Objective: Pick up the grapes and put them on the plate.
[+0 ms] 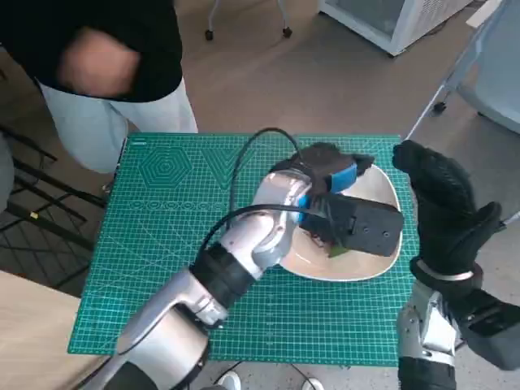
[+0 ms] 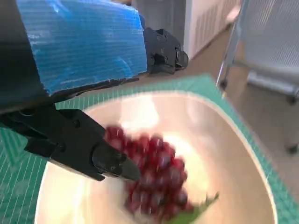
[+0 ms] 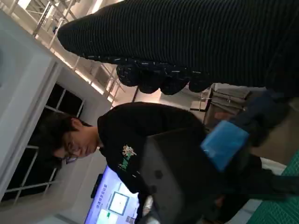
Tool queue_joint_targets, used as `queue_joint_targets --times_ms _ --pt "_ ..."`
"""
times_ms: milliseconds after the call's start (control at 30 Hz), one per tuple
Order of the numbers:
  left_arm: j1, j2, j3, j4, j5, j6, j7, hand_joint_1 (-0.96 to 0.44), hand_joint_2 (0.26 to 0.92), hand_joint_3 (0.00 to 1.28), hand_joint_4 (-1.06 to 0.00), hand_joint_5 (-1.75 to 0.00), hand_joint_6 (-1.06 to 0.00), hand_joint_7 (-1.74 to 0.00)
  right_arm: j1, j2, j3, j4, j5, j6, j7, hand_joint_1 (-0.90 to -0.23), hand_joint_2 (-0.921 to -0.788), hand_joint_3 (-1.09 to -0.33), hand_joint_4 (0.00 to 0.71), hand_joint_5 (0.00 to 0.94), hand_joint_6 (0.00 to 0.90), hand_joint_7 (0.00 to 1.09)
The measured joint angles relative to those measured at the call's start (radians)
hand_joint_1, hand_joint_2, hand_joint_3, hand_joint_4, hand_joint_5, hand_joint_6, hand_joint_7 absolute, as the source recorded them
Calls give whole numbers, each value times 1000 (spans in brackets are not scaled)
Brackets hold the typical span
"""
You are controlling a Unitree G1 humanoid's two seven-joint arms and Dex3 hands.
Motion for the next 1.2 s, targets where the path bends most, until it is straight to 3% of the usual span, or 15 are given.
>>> queue_joint_targets --times_ms 333,533,767,867,967,1033,1100,1200 --pt "149 142 52 -248 -13 -63 47 -459 907 19 -83 -12 -176 -13 -7 1 12 5 0 5 0 -456 -921 -520 294 0 147 293" --pt "310 260 155 -450 -63 -107 63 -429 904 8 -117 -16 -220 -27 -9 2 19 4 -1 12 -3 -465 -921 -526 305 6 154 299" --pt "485 359 295 -630 -135 -84 55 -373 887 1 -162 -15 -261 -27 -10 3 24 2 -1 21 -7 -467 -921 -534 310 7 160 306" --pt "535 387 352 -644 -192 -106 55 -371 887 1 -175 -12 -267 -22 -12 4 28 0 -1 28 -7 -471 -921 -536 313 8 166 312" --pt "574 409 417 -609 -290 -197 59 -396 893 4 -183 -10 -269 -17 -13 4 32 -4 -1 35 -7 -474 -921 -537 313 8 168 316" --pt "590 412 459 -562 -365 -275 62 -461 901 91 -155 -8 -224 -17 -13 4 33 -6 -1 37 -8 -473 -921 -538 314 7 168 318" --pt "596 400 497 -507 -444 -347 57 -496 909 163 -131 -7 -190 -27 -13 4 33 -8 -1 37 -8 -471 -921 -539 314 7 168 320" --pt "598 356 550 -431 -563 -440 39 -455 916 167 -134 -3 -214 -40 -14 4 35 -9 -1 37 -8 -471 -921 -541 313 6 166 322"
